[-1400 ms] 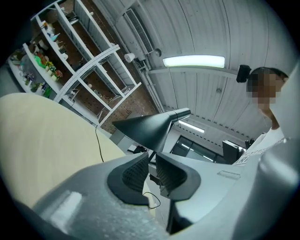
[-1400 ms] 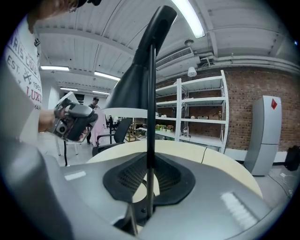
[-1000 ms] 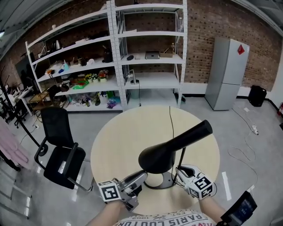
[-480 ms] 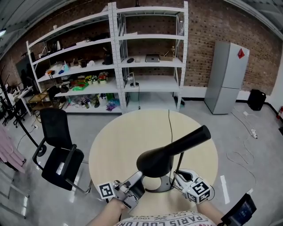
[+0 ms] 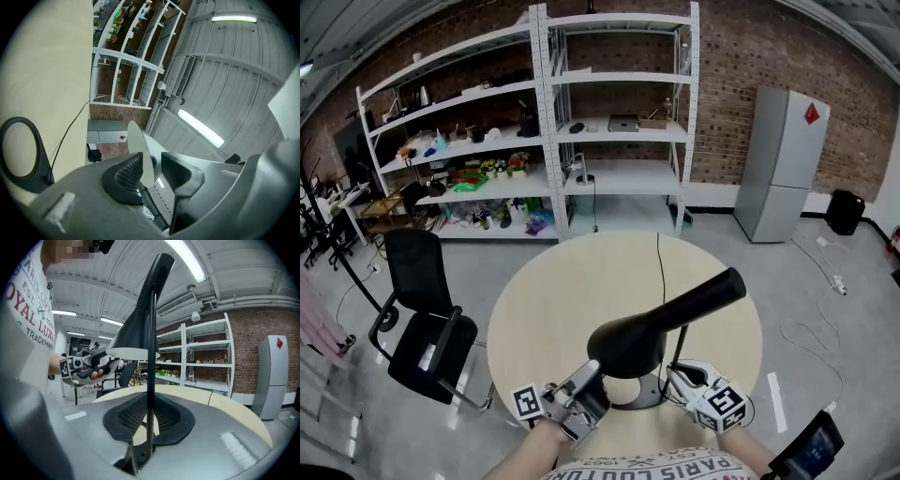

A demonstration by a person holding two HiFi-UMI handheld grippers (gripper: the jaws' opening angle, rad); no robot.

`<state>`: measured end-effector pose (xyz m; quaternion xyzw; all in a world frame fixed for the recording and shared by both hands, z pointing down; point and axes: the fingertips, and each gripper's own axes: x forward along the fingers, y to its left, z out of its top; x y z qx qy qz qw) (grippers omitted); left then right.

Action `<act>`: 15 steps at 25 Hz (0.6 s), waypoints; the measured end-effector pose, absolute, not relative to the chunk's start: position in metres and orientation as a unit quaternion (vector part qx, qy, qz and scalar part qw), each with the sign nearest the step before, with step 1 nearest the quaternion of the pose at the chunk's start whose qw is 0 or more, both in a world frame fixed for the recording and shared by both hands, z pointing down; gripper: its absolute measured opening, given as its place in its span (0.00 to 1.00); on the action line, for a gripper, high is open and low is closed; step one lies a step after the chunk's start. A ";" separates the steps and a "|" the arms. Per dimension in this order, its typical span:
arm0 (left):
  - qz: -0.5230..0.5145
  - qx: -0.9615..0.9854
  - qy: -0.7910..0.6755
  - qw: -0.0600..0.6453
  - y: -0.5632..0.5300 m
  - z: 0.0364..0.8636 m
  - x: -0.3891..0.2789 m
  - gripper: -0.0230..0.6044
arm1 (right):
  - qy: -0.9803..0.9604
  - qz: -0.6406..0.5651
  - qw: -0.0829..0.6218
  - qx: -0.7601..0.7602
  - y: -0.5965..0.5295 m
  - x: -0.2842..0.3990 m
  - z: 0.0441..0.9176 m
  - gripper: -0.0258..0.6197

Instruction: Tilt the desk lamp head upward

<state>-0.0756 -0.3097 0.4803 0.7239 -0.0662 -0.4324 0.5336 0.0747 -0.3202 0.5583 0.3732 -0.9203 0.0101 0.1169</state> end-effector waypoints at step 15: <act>-0.460 0.691 -0.059 0.554 -0.311 0.480 -0.077 0.11 | -0.922 0.009 0.117 0.369 -0.321 0.075 0.563 0.11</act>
